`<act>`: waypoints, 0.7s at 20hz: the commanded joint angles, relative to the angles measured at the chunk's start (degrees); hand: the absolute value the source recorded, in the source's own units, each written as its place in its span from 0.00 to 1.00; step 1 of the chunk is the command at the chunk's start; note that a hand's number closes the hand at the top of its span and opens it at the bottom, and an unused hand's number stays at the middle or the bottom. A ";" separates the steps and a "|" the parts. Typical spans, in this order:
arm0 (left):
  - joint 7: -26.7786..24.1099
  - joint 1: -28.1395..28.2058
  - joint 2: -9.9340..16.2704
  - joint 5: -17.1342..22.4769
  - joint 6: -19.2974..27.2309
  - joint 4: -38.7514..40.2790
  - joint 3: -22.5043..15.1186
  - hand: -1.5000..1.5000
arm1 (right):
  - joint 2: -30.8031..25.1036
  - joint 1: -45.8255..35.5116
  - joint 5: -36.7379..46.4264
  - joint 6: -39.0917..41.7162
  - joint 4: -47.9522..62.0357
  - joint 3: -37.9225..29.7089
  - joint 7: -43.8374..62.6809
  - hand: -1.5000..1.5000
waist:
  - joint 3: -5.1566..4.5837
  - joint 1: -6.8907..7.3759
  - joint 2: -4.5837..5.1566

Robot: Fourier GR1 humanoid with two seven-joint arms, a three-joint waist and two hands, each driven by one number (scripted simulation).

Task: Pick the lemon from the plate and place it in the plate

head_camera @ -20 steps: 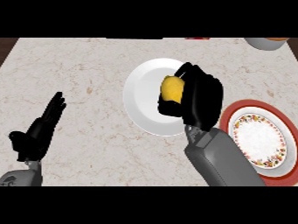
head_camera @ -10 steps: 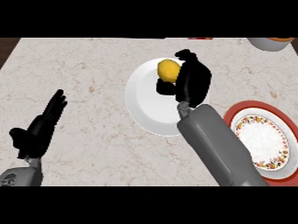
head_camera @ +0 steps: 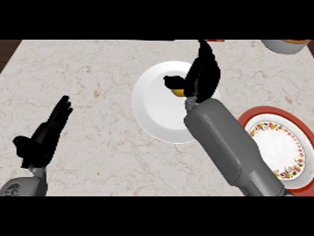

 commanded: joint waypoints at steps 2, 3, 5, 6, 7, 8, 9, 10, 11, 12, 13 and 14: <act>-0.21 1.37 -0.47 -0.11 0.57 0.21 0.27 0.50 | 0.23 4.76 -1.93 -14.92 -5.89 -1.37 -2.23 0.00 | 0.02 -1.47 -0.39; 0.18 -0.90 0.85 0.43 0.56 1.17 1.90 0.50 | 0.23 4.09 -2.93 -15.88 -6.59 -4.06 -3.95 0.00 | 0.03 -1.86 -0.26; 2.27 -0.58 0.70 0.20 1.03 -1.97 1.26 0.50 | 0.23 10.00 -6.27 -17.14 -12.40 -2.74 -7.02 0.00 | 0.08 -2.23 -0.65; 1.51 0.09 0.46 0.66 0.99 -0.95 1.78 0.50 | 0.23 11.58 -9.00 -18.17 -14.69 -4.15 -9.31 0.00 | 0.09 -2.34 -0.54; -1.37 1.92 -0.29 0.29 0.72 0.23 1.30 0.50 | 0.23 15.19 -11.03 -18.62 -18.30 -2.35 -11.69 0.00 | 0.06 -2.47 -0.56; -3.67 3.90 1.41 1.28 -1.20 1.14 2.65 0.50 | 0.14 18.11 -11.92 -17.83 -22.28 -2.52 -12.75 0.00 | 0.03 -2.91 -0.73; 1.26 3.28 1.04 0.95 -0.26 -3.08 1.49 0.50 | -1.21 22.81 -14.11 -16.78 -26.92 -0.97 -14.89 0.00 | 0.12 -3.06 -0.96; 0.34 3.67 -0.94 -0.17 1.48 -2.52 0.54 0.50 | -5.66 24.21 -17.51 -14.77 -29.54 -2.44 -17.13 0.00 | 0.08 -2.89 -0.73; 0.62 2.20 0.69 1.19 0.03 -1.62 2.12 0.50 | -4.95 28.12 -18.93 -17.08 -32.05 -0.88 -20.05 0.00 | 0.07 -2.84 -0.63; -1.76 2.46 1.35 0.79 -0.21 0.50 2.87 0.50 | -5.11 31.91 -19.29 -17.47 -34.69 0.33 -21.49 0.00 | 0.03 -2.88 -0.60; -1.26 3.42 -0.46 -1.14 1.53 -1.84 0.58 0.50 | -7.90 35.91 -24.24 -16.85 -35.91 1.49 -26.36 0.00 | 0.09 -2.58 -0.51; 0.47 0.56 1.31 0.23 -0.17 0.82 2.16 0.50 | -7.93 38.96 -26.27 -17.38 -37.51 2.94 -29.13 0.00 | 0.07 -2.69 -0.43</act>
